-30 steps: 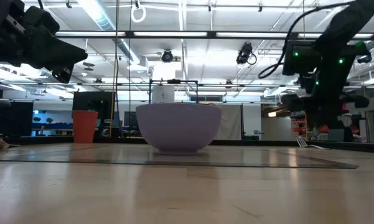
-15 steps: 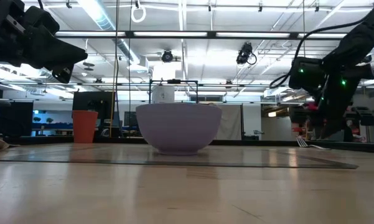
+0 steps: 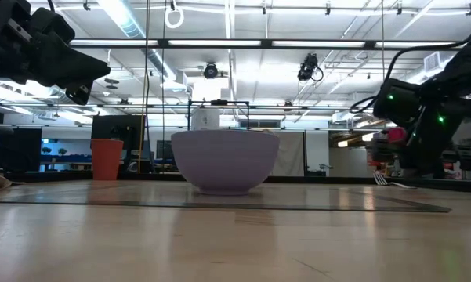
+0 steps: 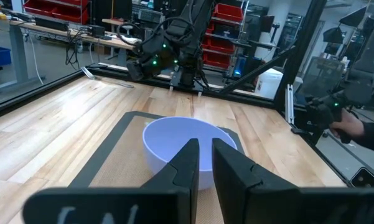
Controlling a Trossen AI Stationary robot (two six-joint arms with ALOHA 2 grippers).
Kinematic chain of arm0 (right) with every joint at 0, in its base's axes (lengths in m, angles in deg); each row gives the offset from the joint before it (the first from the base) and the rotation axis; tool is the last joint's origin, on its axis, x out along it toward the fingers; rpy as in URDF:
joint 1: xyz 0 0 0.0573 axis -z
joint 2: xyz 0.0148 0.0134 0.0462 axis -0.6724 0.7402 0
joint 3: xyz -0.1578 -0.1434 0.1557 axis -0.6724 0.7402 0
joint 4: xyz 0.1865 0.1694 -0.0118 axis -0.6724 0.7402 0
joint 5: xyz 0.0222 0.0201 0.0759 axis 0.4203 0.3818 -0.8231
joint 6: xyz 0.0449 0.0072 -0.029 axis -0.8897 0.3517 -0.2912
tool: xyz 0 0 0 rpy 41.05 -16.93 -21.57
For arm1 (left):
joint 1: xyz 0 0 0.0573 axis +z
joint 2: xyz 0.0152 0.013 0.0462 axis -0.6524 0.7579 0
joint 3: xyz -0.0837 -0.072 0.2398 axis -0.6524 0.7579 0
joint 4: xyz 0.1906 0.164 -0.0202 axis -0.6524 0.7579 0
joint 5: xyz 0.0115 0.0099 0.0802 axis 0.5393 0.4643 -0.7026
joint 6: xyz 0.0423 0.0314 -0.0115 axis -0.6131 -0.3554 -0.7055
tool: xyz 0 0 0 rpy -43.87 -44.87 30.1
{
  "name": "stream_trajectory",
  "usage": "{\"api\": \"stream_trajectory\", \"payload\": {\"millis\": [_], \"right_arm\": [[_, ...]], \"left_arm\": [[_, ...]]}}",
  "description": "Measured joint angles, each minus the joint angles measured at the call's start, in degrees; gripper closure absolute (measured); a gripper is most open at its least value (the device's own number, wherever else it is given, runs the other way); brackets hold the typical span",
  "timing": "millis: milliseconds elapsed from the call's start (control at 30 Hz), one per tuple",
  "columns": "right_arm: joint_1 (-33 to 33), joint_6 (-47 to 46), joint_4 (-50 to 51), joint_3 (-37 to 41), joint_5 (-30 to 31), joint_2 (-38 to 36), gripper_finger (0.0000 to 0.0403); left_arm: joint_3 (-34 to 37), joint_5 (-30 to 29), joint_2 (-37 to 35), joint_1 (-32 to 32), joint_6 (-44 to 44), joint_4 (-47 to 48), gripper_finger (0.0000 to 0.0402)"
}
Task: Pick & Place Utensil
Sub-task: Put the silver fork into the purple bowl
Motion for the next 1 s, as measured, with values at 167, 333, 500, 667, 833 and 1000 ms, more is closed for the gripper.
{"api": "stream_trajectory", "payload": {"millis": [167, 333, 500, 667, 833, 1000], "right_arm": [[3.49, 2.55, -1.24, 0.0, -4.5, 0.0, 0.0401], [5.99, 5.43, -1.92, 0.0, -7.78, 0.0, 0.0401], [6.34, 8.01, -1.28, -0.36, -9.82, -0.04, 0.0401], [6.28, 8.79, 2.19, -1.84, -12.38, -0.09, 0.0401], [4.14, 8.9, 9.58, -5.56, -16.89, -0.09, 0.0401], [0.48, 9.25, 18.77, -9.56, -24.3, -0.11, 0.0401]], "left_arm": [[0.0, 0.0, 0.0, 0.0, 0.0, 0.01, 0.0353], [0.0, -0.01, 0.0, 0.0, 0.0, -0.01, 0.0353], [0.0, 0.0, 0.0, 0.0, 0.01, 0.0, 0.0353], [0.0, 0.0, 0.0, 0.0, 0.0, -0.01, 0.0353], [0.0, 0.0, 0.0, 0.0, 0.01, -0.01, 0.0353], [0.0, 0.0, 0.0, 0.0, 0.01, -0.01, 0.0353]]}}
